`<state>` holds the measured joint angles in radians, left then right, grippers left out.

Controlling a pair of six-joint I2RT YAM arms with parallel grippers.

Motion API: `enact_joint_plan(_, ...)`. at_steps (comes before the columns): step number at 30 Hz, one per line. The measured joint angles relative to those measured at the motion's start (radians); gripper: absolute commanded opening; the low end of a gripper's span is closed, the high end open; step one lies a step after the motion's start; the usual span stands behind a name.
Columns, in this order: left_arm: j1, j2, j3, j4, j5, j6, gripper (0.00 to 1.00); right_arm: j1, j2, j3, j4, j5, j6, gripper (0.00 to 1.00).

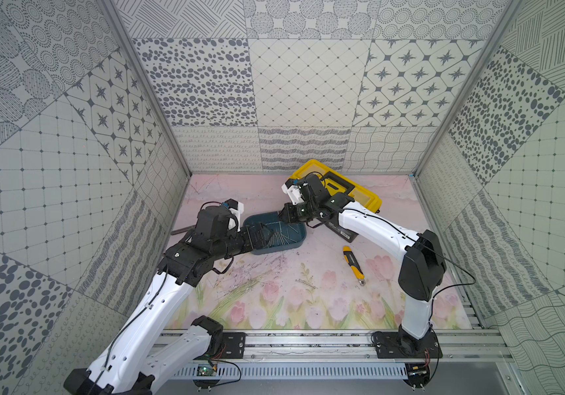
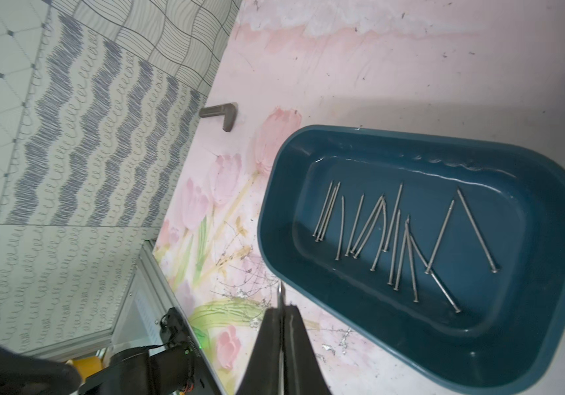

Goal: Put the nails on the desktop into the storage box
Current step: Place the nail in the storage box.

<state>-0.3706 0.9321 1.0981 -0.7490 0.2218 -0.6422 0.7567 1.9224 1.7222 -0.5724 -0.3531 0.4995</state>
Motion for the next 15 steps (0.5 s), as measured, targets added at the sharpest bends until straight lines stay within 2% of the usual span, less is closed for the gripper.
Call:
enact_joint_plan(7, 0.005, -0.023, 0.0, -0.142, -0.058, 0.025, 1.0, -0.007, 0.104, 0.083, -0.115, 0.063, -0.114, 0.0)
enact_joint_plan(15, 0.005, -0.027, 0.0, -0.241, -0.081, 0.072, 1.0, -0.013, 0.166, 0.092, -0.158, 0.106, -0.158, 0.0)
